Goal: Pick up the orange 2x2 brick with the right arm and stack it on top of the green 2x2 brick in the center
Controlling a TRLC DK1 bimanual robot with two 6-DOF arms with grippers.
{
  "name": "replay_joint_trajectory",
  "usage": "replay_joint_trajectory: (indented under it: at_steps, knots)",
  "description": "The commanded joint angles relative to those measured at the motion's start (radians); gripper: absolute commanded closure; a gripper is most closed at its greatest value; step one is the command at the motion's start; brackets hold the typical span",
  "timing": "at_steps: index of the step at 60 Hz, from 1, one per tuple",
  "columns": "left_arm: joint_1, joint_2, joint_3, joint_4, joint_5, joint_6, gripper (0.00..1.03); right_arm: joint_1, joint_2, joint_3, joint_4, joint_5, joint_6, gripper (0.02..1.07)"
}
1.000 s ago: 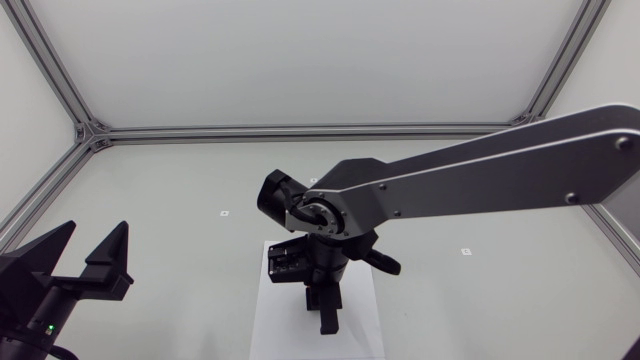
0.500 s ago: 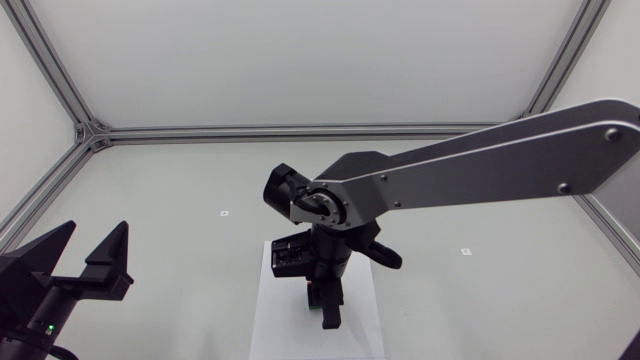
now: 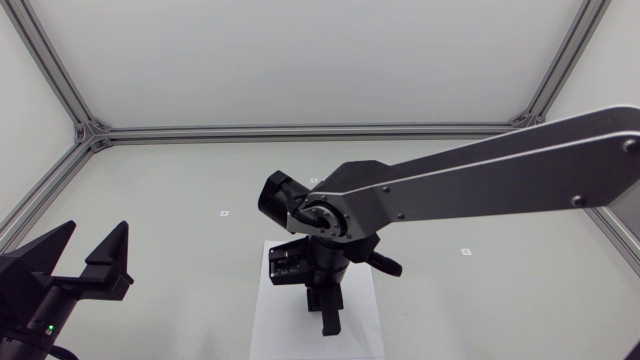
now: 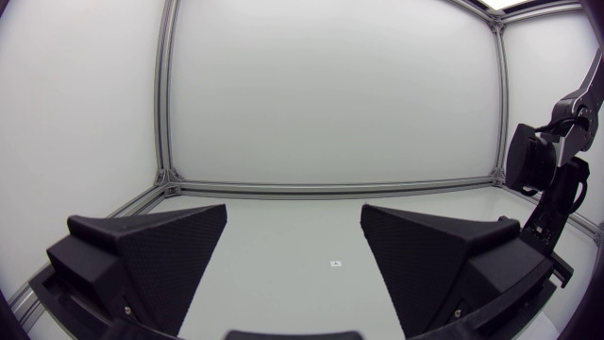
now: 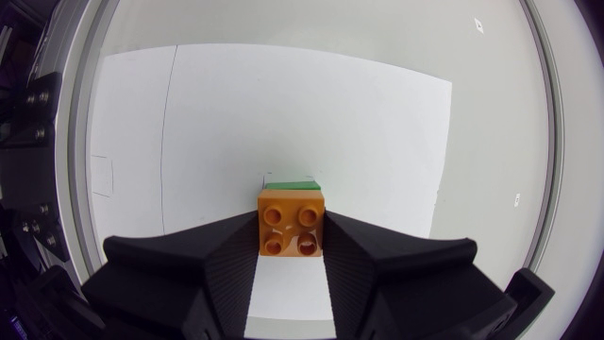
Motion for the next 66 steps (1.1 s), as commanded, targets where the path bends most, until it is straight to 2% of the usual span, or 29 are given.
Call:
replay_joint_trajectory:
  at_steps: [1,21,32,40,66]
  knots:
    - [0.002,-0.008,-0.041,-0.013,0.004,0.013,0.04,0.013,0.138,-0.073,-0.089,0.011,0.013,0.84]
    - [0.002,-0.008,-0.041,-0.015,0.004,0.013,0.04,-0.019,0.173,-0.051,-0.105,-0.022,-0.028,0.84]
    - [0.004,-0.008,-0.041,-0.015,0.004,0.013,0.04,-0.033,0.141,-0.099,-0.037,-0.028,-0.034,0.84]
    - [0.004,-0.008,-0.041,-0.015,0.004,0.013,0.04,-0.011,0.13,-0.14,0.021,0.007,-0.005,0.84]
    - [0.004,-0.008,-0.041,-0.013,0.004,0.013,0.04,-0.005,0.156,-0.027,-0.059,0.003,0.009,0.84]
